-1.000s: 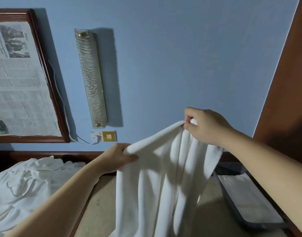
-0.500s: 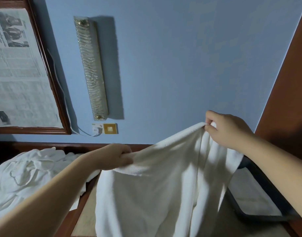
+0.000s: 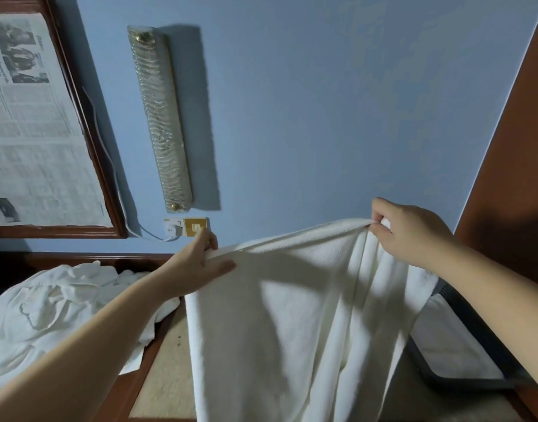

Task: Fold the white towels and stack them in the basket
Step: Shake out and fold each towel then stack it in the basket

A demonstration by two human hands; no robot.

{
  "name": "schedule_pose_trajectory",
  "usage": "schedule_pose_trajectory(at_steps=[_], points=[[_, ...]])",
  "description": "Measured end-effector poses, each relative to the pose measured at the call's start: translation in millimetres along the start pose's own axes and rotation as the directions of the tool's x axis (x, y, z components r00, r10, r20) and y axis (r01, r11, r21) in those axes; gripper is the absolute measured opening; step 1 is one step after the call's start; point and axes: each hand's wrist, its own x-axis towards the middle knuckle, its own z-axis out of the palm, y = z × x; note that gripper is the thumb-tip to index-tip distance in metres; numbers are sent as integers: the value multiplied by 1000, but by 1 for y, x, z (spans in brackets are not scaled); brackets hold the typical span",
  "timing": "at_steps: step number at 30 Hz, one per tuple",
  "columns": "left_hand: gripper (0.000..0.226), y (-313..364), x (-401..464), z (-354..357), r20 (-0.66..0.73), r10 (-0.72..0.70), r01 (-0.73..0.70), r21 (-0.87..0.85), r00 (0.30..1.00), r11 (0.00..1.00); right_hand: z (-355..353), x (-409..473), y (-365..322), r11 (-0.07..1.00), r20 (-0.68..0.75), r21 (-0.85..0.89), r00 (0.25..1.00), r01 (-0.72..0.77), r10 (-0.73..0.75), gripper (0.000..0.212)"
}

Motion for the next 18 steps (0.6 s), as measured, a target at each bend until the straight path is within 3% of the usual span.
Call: schedule_pose_trajectory(at_steps=[2, 7, 11, 13, 14, 18], points=[[35, 4, 1, -5, -26, 28, -30, -76, 999, 997, 2, 0, 3, 1000, 10, -8, 1000, -3, 3, 19], [12, 8, 6, -15, -82, 80, -81, -15, 993, 997, 6, 2, 13, 997, 52, -15, 996, -75, 75, 21], [22, 26, 11, -22, -124, 109, -116, -52, 986, 992, 10, 6, 16, 988, 106, -6, 982, -157, 157, 21], [13, 36, 16, -21, -166, 98, -111, -71, 981, 991, 12, 10, 16, 977, 166, 54, 966, -207, 196, 17], [10, 44, 19, -20, -197, 85, -102, -80, 977, 992, 13, 13, 14, 972, 206, 89, 959, -215, 193, 21], [10, 91, 32, -11, -262, 168, -189, -53, 950, 981, 10, 21, -33, 929, 315, 362, 948, -76, -46, 76]])
